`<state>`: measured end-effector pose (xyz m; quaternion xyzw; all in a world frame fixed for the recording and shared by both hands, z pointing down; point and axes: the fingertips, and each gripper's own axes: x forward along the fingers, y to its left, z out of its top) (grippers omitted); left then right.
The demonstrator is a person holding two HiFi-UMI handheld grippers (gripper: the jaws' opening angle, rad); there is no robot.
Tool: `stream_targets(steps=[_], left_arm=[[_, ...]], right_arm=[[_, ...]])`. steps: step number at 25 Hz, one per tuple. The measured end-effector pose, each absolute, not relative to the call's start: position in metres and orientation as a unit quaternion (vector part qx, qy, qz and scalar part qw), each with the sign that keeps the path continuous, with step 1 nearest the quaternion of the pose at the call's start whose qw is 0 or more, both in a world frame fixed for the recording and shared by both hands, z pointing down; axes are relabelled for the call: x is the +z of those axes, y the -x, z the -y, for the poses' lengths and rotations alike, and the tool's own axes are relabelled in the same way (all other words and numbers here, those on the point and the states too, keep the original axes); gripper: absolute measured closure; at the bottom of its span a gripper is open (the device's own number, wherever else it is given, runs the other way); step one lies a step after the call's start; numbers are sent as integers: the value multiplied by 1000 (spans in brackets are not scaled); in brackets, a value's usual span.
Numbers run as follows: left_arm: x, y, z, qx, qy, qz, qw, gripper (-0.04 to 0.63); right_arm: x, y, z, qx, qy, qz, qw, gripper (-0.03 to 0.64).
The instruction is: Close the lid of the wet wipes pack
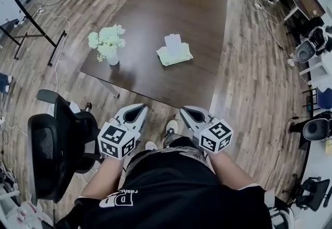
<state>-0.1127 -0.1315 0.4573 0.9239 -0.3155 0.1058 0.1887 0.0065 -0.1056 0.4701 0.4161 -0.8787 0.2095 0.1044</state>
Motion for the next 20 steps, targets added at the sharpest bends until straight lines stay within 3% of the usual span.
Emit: stream_targets(steps=[20], left_arm=[[455, 57, 246, 112, -901, 364, 208, 575]], right_arm=[[468, -78, 257, 142, -390, 901, 129, 611]])
